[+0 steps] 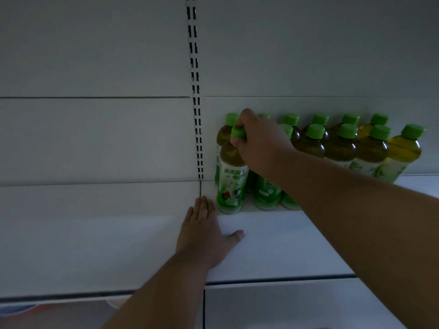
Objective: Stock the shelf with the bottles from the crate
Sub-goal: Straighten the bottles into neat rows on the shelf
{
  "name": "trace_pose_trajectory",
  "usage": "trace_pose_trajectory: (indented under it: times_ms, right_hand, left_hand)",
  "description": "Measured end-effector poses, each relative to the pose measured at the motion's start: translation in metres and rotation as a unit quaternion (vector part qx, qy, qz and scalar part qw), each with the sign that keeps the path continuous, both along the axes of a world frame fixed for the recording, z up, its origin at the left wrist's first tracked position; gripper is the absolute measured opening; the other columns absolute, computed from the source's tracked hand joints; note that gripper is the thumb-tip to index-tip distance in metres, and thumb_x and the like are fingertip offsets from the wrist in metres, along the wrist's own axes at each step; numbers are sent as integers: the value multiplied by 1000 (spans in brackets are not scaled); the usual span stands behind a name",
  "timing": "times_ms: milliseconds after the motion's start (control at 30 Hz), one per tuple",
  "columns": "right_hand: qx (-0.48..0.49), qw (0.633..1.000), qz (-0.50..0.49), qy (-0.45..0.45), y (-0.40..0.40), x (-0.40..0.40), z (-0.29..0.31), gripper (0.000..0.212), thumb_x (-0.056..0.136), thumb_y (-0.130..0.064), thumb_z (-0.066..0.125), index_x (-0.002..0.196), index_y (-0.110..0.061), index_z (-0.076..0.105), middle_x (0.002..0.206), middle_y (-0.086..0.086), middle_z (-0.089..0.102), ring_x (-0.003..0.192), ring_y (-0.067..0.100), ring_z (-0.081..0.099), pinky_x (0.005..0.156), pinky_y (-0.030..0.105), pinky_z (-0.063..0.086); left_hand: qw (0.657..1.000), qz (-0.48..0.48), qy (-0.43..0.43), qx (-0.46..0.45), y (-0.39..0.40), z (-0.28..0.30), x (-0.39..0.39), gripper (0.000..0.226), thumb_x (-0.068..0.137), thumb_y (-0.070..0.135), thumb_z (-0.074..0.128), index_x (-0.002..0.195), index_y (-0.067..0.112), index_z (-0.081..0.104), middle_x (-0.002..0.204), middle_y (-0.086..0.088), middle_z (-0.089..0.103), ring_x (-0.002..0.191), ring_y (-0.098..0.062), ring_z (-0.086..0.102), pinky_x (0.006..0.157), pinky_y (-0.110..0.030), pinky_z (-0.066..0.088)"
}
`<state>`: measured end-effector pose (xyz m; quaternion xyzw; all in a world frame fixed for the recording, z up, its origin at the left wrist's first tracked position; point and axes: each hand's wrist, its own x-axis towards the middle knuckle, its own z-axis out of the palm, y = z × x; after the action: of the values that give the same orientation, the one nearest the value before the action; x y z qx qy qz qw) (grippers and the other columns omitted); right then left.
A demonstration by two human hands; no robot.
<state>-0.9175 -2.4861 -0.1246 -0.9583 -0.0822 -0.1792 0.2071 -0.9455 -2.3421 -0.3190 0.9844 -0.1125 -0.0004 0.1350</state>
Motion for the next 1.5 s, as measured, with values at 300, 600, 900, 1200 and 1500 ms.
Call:
trace_pose_trajectory:
  times_ms: [300,600,900,1200,1500]
  right_hand:
    - [-9,1000,-13,3,13,-3,-3,30,98,-20,58,123,-12,43,112,12,58,93,28,61,69,34,45]
    - [-27,1000,-1,12,-35,-43,14,53,91,-30,66,137,-22,42,105,3,57,92,20,55,74,32,42]
    - [-37,998,-42,23,-82,-62,23,41,91,-28,65,129,-15,55,123,10,59,106,25,57,80,29,40]
    - [-71,994,-48,73,-75,-28,38,34,94,-25,60,126,-16,56,120,9,57,112,28,56,82,28,39]
    - [-57,986,-49,149,-79,-9,31,36,96,-22,56,132,-21,51,115,12,62,101,31,61,79,38,52]
  left_hand:
    - [1000,-7,-4,23,-1,-1,0,118,72,90,15,156,11,-7,165,-10,-9,150,-19,-13,120,-37,-6]
    - [998,-25,61,0,2,26,-1,115,79,86,33,156,12,-9,165,-9,-11,150,-21,-10,119,-36,-1]
    - [989,-80,-103,-67,1,150,13,115,79,77,50,156,15,-7,165,-3,-7,150,-19,-5,118,-40,6]
    - [992,-100,-63,43,-43,212,54,97,89,75,18,157,9,-2,165,-10,-6,151,-21,-4,120,-42,7]
    - [994,-99,-40,33,-48,198,66,114,70,83,0,157,10,2,165,-8,-3,150,-17,-4,120,-39,6]
